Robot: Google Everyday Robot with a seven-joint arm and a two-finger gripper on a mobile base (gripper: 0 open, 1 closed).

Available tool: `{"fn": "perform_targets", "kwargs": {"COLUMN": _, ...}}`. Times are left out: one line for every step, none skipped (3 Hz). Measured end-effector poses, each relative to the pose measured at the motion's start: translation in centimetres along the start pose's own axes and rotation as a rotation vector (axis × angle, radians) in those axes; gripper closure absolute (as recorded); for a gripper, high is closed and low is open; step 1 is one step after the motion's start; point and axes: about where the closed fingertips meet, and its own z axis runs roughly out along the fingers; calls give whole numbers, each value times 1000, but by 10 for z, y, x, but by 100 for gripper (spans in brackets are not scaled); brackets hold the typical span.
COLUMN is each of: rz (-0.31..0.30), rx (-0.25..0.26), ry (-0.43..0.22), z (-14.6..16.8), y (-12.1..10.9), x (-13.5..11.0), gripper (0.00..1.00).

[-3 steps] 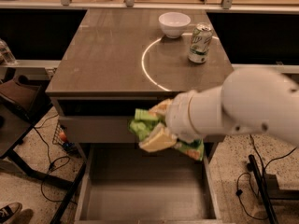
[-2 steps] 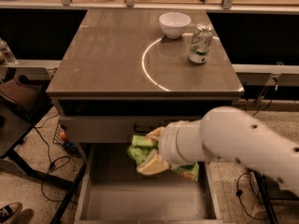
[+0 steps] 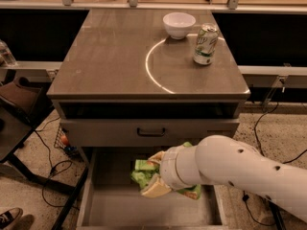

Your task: Place green rice chip bag into middle drawer

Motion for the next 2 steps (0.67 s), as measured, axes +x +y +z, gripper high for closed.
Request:
{"fn": "perform_targets", "kwargs": {"rz": 36, "rx": 5, "ry": -10, "z": 14, "y": 1, "x": 14, "gripper": 100}}
{"fn": "perform_targets", "kwargs": {"rz": 139, "rx": -5, "ry": 10, "z": 57, "y": 5, "x": 63, "gripper": 100}}
